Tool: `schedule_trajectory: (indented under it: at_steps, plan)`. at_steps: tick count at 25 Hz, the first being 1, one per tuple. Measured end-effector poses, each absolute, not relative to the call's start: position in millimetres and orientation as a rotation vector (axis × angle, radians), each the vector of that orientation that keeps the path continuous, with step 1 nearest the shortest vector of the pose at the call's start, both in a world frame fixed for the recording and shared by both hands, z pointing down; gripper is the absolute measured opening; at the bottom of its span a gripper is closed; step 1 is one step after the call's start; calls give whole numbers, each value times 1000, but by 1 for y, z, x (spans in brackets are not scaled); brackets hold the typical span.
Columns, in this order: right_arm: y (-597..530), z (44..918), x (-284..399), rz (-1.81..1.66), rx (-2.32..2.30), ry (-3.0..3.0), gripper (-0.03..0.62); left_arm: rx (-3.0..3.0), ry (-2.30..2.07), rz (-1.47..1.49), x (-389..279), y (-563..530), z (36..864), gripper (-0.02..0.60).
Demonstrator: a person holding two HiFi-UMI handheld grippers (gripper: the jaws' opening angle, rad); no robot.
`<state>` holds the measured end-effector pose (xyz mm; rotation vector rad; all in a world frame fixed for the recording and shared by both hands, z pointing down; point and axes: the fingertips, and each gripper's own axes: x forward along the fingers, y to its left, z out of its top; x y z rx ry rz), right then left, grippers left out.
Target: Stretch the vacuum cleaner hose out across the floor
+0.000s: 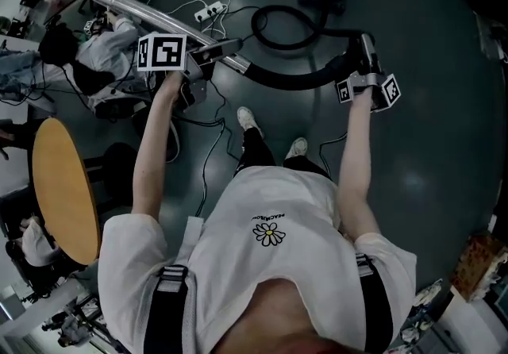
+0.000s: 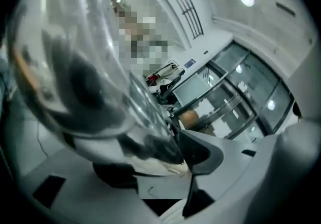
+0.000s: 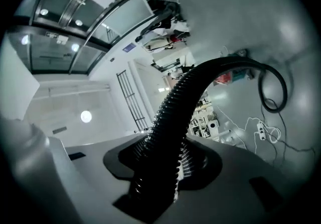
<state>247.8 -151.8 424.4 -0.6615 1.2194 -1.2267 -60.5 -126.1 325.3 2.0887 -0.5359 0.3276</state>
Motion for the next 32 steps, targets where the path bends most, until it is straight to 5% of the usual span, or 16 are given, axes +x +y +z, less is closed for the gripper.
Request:
schedule_trajectory:
  at_steps: [6,11,18,22,25,32]
  plan:
    - [-199,311,267,-1176,-715,1510,199,1680,-230,-75,-48,-93,373,244]
    - [-229,257,273,-1152,-766,1762,201,1827,14,76,-47,-11,372,245]
    - [-203,228,134,-1136,-706,2616,187,2602,-740,191,-127,-70,321,245]
    - [-152,267,87,-1253,-884,3030,186,3098,-964,501,-85,-102,279,245]
    - [-117,233,66,-1181,-566,3073,186,3401,-980,756,-32,-122,258,245]
    - [-34,200,71,-1185,-274,3141,186,3795,-696,718,70,-152,183,247]
